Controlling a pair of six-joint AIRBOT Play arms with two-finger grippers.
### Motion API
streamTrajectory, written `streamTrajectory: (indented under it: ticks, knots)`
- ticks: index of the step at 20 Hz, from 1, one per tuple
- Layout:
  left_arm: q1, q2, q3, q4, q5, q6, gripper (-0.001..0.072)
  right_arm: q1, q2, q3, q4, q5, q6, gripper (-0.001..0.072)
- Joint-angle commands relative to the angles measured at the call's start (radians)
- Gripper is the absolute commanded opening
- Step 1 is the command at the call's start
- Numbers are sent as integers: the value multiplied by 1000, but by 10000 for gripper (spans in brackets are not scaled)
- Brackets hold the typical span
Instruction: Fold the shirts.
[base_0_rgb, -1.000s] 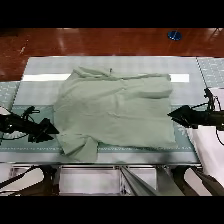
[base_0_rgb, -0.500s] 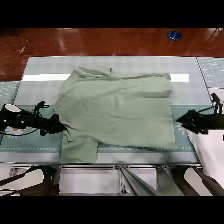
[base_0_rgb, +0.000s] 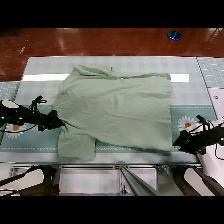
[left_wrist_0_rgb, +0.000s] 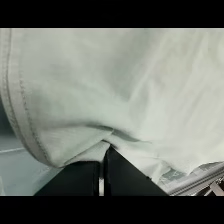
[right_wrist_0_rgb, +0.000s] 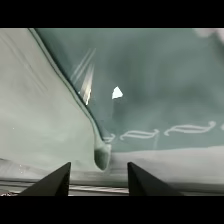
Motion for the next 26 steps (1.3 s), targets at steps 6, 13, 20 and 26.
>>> streamTrajectory:
  ticks: [6,13,20,26]
  knots:
    - [0,1,3,-7,-8,0,17,134,-109,-44,124,-127,6,409]
    - [0,8,92,-58,-57,0,17,294,-117,97,471,-203,-124,21]
    - [1,178,694,-439,-38,-8,17,354,-117,972,456,-115,-80,20]
    - [74,295,1251,-407,178,-142,16,354,-86,1657,300,-40,-18,20]
